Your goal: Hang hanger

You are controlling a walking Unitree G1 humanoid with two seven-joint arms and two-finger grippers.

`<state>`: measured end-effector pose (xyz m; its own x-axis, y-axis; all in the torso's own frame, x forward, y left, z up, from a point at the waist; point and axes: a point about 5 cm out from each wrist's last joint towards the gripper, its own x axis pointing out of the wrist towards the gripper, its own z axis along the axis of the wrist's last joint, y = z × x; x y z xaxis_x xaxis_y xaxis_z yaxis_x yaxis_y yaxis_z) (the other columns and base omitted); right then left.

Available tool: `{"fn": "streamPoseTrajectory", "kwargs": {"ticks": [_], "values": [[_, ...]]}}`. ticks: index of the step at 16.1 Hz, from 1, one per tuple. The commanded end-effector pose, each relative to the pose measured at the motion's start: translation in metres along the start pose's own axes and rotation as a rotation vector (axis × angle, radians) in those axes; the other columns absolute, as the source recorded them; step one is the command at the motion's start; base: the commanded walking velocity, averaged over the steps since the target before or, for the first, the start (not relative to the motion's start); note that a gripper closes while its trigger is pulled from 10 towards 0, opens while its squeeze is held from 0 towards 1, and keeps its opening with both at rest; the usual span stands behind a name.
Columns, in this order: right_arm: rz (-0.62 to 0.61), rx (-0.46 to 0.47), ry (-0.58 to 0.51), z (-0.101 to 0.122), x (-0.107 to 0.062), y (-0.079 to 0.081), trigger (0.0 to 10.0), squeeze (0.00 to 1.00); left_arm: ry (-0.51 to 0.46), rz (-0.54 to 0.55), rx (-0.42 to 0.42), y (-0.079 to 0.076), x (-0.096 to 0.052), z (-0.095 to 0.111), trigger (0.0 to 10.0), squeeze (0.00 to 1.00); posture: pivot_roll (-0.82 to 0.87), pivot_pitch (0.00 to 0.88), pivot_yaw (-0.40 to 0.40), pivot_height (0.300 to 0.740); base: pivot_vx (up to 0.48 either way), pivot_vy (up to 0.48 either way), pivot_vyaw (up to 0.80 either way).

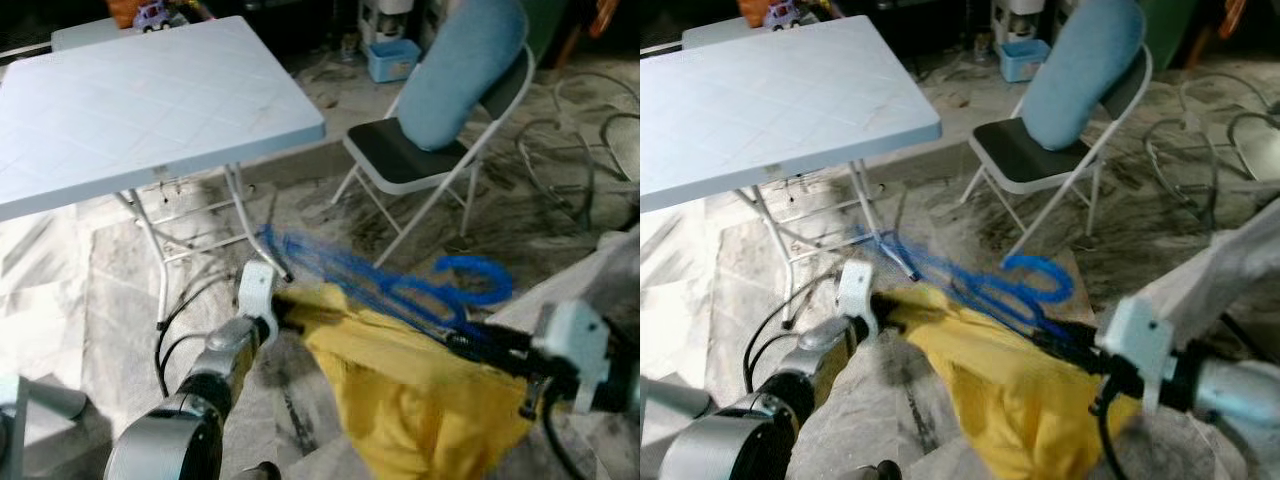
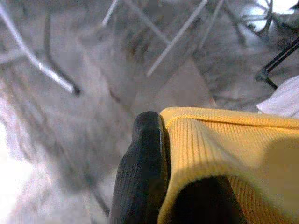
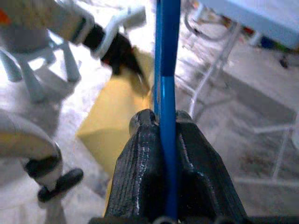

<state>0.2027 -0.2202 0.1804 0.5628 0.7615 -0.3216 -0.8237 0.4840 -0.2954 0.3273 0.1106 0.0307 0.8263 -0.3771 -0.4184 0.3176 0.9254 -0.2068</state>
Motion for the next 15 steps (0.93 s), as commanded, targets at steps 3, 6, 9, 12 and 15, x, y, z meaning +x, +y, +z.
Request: {"fn": "streamPoseTrajectory", "kwargs": {"ticks": [3,6,9,12,15], "values": [[-0.037,-0.008,0.008,0.005,-0.008,-0.008,10.0,0.0,0.051,0.033,-0.037,0.017,-0.008,-0.011,0.0,0.0,-0.21,0.115,0.072,0.74,0.0,0.0,0.0],[-0.127,0.031,-0.069,0.006,0.011,-0.009,10.0,0.0,-0.004,0.002,-0.046,0.007,-0.005,-0.007,0.0,0.0,-0.21,0.118,0.07,0.74,0.0,0.0,0.0],[-0.499,0.201,-0.332,0.019,0.064,-0.028,10.0,0.0,-0.095,-0.085,0.0,-0.015,0.0,0.001,0.0,0.0,-0.2,0.124,0.064,0.74,0.0,0.0,0.0],[-0.682,0.476,-0.598,0.037,0.091,-0.044,10.0,0.0,-0.126,-0.182,0.022,-0.035,0.002,0.001,0.0,0.0,-0.19,0.123,0.063,0.74,0.0,0.0,0.0],[-0.713,0.581,-0.685,0.044,0.098,-0.055,10.0,0.0,-0.135,-0.193,-0.154,-0.046,0.006,0.004,0.0,0.0,-0.17,0.122,0.058,0.74,0.0,0.0,0.0]]}}
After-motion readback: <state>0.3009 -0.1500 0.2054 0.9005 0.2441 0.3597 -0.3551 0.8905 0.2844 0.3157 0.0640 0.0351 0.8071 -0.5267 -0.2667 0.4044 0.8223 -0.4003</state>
